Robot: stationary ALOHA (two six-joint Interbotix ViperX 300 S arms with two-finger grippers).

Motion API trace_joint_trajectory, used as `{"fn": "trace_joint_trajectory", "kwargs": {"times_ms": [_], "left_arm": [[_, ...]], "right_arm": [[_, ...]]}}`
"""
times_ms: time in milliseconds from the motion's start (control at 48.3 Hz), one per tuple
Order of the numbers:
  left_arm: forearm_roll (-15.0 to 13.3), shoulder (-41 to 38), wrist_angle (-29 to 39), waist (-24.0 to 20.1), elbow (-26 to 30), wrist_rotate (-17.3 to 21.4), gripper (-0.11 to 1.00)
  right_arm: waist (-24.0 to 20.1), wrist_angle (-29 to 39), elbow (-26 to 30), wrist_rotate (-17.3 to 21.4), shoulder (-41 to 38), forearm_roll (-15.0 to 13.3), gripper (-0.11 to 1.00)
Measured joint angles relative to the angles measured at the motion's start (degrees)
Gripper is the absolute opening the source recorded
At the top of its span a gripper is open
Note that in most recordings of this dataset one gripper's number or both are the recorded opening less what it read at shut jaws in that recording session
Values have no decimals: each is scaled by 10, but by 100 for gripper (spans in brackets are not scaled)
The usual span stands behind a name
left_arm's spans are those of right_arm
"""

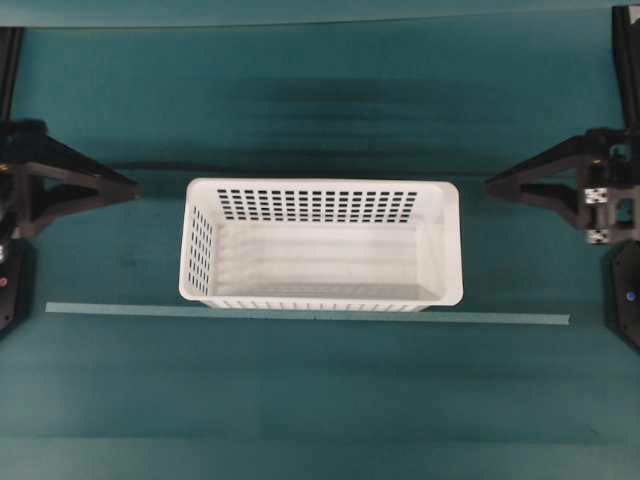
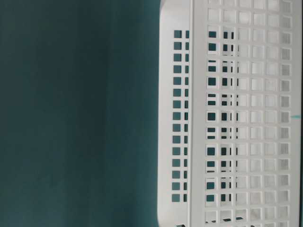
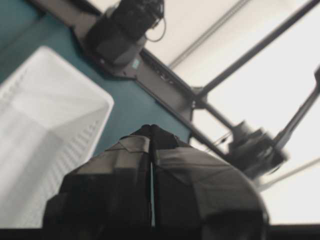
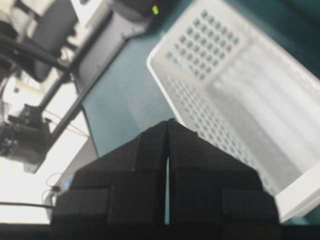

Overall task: Lift the white basket with both hands.
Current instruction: 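Move both grippers inward toward the short ends of the white basket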

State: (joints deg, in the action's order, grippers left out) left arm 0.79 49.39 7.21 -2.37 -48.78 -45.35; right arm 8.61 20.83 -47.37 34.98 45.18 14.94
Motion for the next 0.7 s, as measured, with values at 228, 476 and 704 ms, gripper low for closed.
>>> {"fn": "trace_joint_trajectory", "kwargs": {"times_ms": [228,476,704], "left_arm": [[0,-52,4,0,22,-127,-5],[0,-103,103,-11,39,-262,-5],[3,-142,286,-42,57,-293,-5]], "right_arm": [[4,111,67,105,-93,0,1],[4,263,134,200,-191,-39,1],[5,381,160,291,-243,-98,1]]}}
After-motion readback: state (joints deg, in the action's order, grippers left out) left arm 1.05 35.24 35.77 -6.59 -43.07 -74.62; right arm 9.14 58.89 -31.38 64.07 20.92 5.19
